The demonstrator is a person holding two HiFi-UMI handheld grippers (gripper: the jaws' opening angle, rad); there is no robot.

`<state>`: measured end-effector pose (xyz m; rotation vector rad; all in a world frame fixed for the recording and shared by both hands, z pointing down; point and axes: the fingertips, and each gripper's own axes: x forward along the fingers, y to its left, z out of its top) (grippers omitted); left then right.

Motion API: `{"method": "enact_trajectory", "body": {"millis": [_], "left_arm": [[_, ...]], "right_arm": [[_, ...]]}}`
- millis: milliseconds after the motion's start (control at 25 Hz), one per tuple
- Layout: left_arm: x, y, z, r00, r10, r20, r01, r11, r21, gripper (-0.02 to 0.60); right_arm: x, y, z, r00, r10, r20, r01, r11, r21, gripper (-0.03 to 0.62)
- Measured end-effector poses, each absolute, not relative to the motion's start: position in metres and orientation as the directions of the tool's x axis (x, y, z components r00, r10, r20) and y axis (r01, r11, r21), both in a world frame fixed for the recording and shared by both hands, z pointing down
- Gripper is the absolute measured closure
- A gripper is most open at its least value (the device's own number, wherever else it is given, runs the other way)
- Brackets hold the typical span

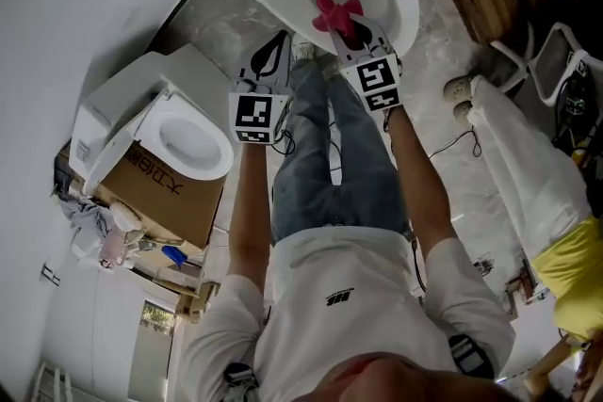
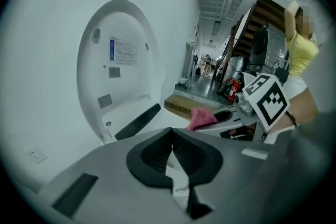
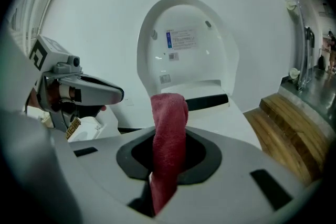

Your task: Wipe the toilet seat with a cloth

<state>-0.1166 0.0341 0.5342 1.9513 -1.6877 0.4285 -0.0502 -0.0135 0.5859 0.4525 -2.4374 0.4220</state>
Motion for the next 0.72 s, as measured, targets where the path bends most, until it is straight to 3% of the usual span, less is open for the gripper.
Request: {"method": "enact_trajectory", "body": {"millis": [320,720], "left_arm": [[-0.129,0.03,0.621,0.217,-0.769,0.602,-0.972,-0.115,0.204,0.571],[-0.144,0.038,0.662,0.253,-0.736,0.628,-0.962,-0.121,0.246,0.571]], "right_arm": [[-0.076,0.001,0.683,-0.716,-0.194,0.671,-0.447,0.865,-0.227,0.542],[-0.096,0.016,0.751,-0.67,-0.171,0.722,-0.492,0.831,-0.26,0.542]]}}
